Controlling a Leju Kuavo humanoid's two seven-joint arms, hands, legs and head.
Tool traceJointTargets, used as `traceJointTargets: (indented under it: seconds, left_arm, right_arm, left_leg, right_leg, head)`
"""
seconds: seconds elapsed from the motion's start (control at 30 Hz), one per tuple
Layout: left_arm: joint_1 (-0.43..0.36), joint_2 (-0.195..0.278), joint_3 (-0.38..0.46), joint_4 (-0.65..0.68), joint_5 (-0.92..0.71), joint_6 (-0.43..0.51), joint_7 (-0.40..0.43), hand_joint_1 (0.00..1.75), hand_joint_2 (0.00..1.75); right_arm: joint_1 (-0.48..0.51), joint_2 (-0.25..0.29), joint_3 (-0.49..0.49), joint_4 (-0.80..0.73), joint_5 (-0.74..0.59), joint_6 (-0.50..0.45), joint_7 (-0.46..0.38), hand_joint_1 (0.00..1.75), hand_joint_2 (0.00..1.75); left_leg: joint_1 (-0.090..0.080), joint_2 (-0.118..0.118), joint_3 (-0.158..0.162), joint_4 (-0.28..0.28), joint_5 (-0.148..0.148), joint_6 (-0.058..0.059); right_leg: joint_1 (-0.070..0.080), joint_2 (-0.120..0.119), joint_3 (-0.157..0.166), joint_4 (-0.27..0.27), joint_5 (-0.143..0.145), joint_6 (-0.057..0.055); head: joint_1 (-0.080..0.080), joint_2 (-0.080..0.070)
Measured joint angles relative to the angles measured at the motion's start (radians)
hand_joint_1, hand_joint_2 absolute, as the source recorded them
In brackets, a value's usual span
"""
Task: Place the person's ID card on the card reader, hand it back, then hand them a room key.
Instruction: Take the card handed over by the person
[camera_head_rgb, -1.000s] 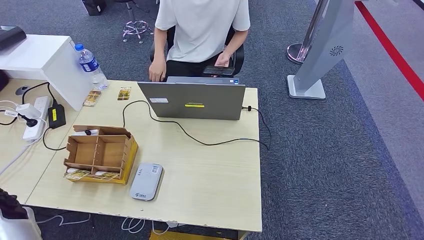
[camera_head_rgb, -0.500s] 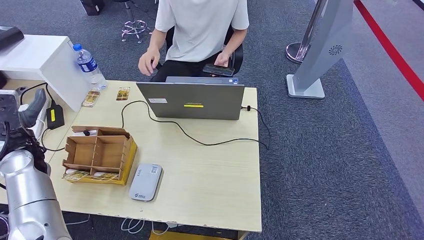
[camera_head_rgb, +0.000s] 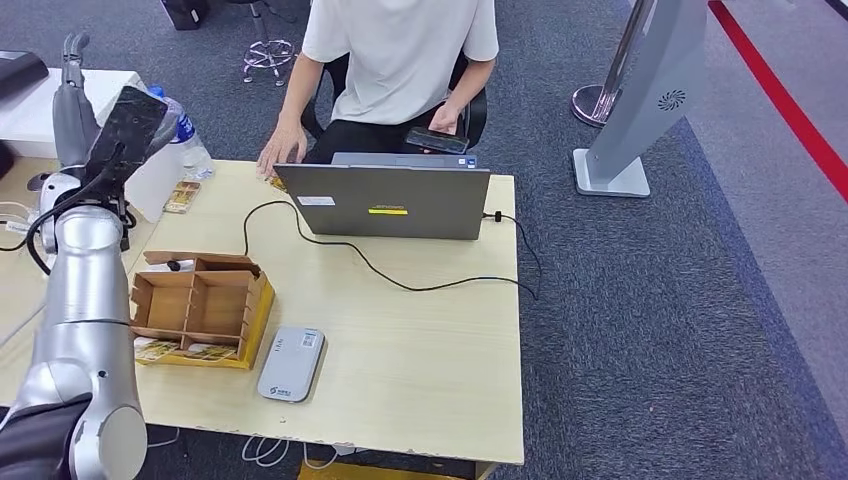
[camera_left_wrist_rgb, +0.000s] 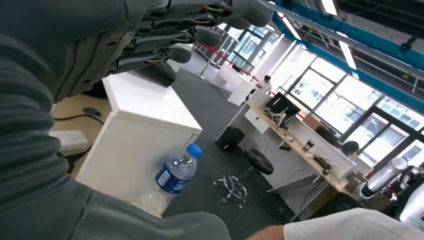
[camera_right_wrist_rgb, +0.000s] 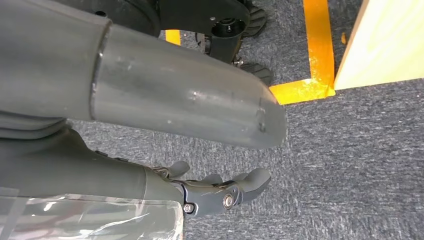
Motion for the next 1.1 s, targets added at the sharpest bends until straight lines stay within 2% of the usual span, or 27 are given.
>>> traceJointTargets:
  seconds: [0.6,0.63,0.7,0.73,0.77,0.83,1.1]
  left_arm:
    - [-0.309,0.078,-0.367,0.261,-0.390,0.046,0.179,0.00,1.75]
    - [-0.326,0.082,-0.386,0.276,-0.411,0.048,0.188,0.07,1.75]
    - [-0.360,0.090,-0.425,0.306,-0.452,0.055,0.207,0.60,1.75]
    - [-0.376,0.095,-0.444,0.320,-0.473,0.058,0.217,1.04,1.75]
    - [-0.392,0.099,-0.463,0.336,-0.494,0.061,0.227,1.40,1.75]
    - [-0.422,0.107,-0.498,0.369,-0.536,0.067,0.247,1.75,1.75]
    - [-0.497,0.128,-0.586,0.473,-0.645,0.094,0.290,1.75,1.75]
  right_arm:
    - [-0.001,0.001,0.006,0.004,0.069,0.011,0.040,0.00,0.00]
    - [-0.001,0.001,0.006,0.004,0.073,0.013,0.042,0.00,0.00]
    - [-0.001,0.002,0.006,0.004,0.081,0.016,0.047,0.00,0.00]
    - [-0.001,0.002,0.007,0.004,0.085,0.017,0.050,0.00,0.00]
    - [-0.001,0.002,0.007,0.004,0.089,0.018,0.053,0.00,0.00]
    - [-0.001,0.003,0.008,0.005,0.097,0.019,0.059,0.00,0.00]
    - [-0.002,0.006,0.008,0.006,0.128,0.026,0.080,0.00,0.00]
  left_leg:
    - [0.000,0.000,0.000,0.000,0.000,0.000]
    - [0.000,0.000,0.000,0.000,0.000,0.000]
    - [0.000,0.000,0.000,0.000,0.000,0.000]
    - [0.000,0.000,0.000,0.000,0.000,0.000]
    - [0.000,0.000,0.000,0.000,0.000,0.000]
    - [0.000,-0.001,0.000,0.000,0.000,0.000]
    - [0.000,-0.001,-0.001,0.000,0.001,0.000]
  right_leg:
    - [0.000,0.000,0.000,0.000,0.000,0.000]
    - [0.000,0.000,0.000,0.001,0.000,0.000]
    - [0.000,0.000,0.000,0.001,0.000,0.000]
    - [0.000,0.000,0.000,0.001,0.000,0.000]
    - [0.000,0.000,0.000,0.001,0.000,0.000]
    - [0.000,-0.001,0.000,0.001,0.000,0.000]
    - [0.000,-0.001,0.000,0.001,0.000,0.000]
  head:
    - [0.000,0.000]
    - [0.000,0.000]
    - [0.000,0.000]
    - [0.000,0.000]
    - [-0.001,0.000]
    - [0.000,0.000]
    - [0.000,0.000]
